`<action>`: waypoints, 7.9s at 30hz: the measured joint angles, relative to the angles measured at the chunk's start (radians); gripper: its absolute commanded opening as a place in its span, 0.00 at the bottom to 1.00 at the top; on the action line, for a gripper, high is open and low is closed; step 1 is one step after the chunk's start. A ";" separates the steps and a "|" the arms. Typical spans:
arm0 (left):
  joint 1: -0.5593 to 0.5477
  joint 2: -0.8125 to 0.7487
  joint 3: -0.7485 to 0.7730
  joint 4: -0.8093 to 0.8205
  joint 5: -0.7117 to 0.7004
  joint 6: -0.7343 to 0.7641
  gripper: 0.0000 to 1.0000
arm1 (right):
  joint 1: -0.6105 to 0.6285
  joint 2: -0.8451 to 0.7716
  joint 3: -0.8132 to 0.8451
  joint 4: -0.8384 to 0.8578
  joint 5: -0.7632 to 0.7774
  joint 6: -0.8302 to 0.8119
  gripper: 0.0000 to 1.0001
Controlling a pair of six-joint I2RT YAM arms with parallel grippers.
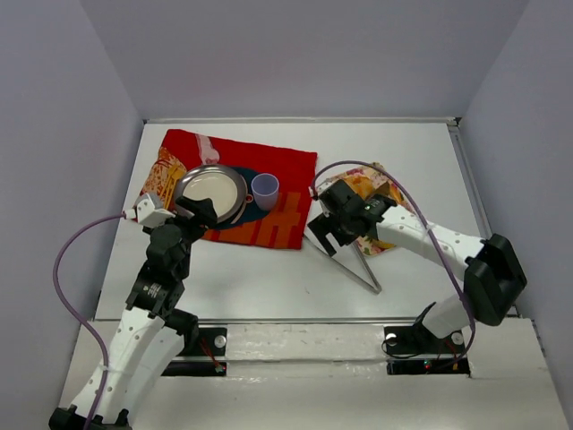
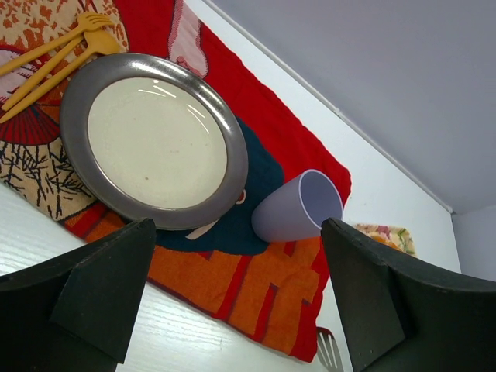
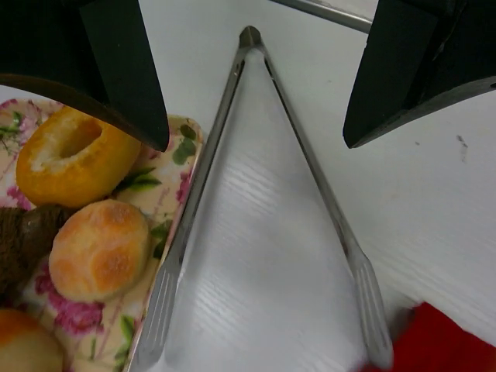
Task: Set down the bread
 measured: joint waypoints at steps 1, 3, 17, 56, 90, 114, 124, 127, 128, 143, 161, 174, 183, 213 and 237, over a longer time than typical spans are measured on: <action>0.000 -0.004 0.000 0.000 0.000 0.000 0.99 | -0.001 0.016 0.000 -0.020 0.008 -0.009 1.00; 0.000 -0.010 0.000 0.004 -0.001 0.000 0.99 | -0.002 0.049 -0.015 -0.062 0.024 -0.029 1.00; 0.000 -0.014 0.000 0.017 0.000 0.000 0.99 | -0.002 0.148 -0.032 -0.188 -0.084 -0.143 1.00; 0.000 0.016 0.000 0.032 -0.025 0.003 0.99 | -0.016 0.275 0.005 -0.138 -0.093 -0.098 0.87; 0.000 0.006 0.000 0.047 -0.030 0.007 0.99 | 0.092 0.293 -0.029 -0.108 -0.119 0.283 0.43; 0.000 -0.037 0.000 0.037 -0.026 0.006 0.99 | -0.063 -0.205 -0.016 -0.061 0.048 0.343 0.63; 0.000 -0.039 -0.002 0.037 -0.025 0.006 0.99 | -0.190 -0.312 -0.016 -0.188 0.042 0.435 0.61; 0.000 -0.050 -0.007 0.037 -0.025 0.006 0.99 | -0.263 -0.351 -0.028 -0.243 0.056 0.473 0.61; 0.000 -0.053 -0.009 0.036 -0.026 0.006 0.99 | -0.301 -0.369 -0.040 -0.259 0.057 0.486 0.61; 0.000 -0.063 -0.013 0.031 -0.026 0.006 0.99 | -0.400 -0.470 -0.216 -0.362 -0.006 0.546 0.58; 0.000 -0.063 -0.013 0.031 -0.026 0.006 0.99 | -0.455 -0.436 -0.305 -0.212 -0.152 0.507 0.22; 0.000 -0.066 -0.013 0.031 -0.027 0.006 0.99 | -0.472 -0.517 -0.216 -0.285 -0.093 0.505 0.07; 0.000 -0.062 -0.013 0.031 -0.028 0.005 0.99 | -0.473 -0.638 0.037 -0.259 -0.242 0.423 0.07; 0.000 -0.043 0.061 -0.219 -0.126 -0.149 0.99 | 0.009 0.879 1.207 0.063 -0.505 0.117 0.12; 0.000 -0.055 0.061 -0.240 -0.145 -0.167 0.99 | 0.066 0.919 1.214 -0.046 -0.433 0.087 0.52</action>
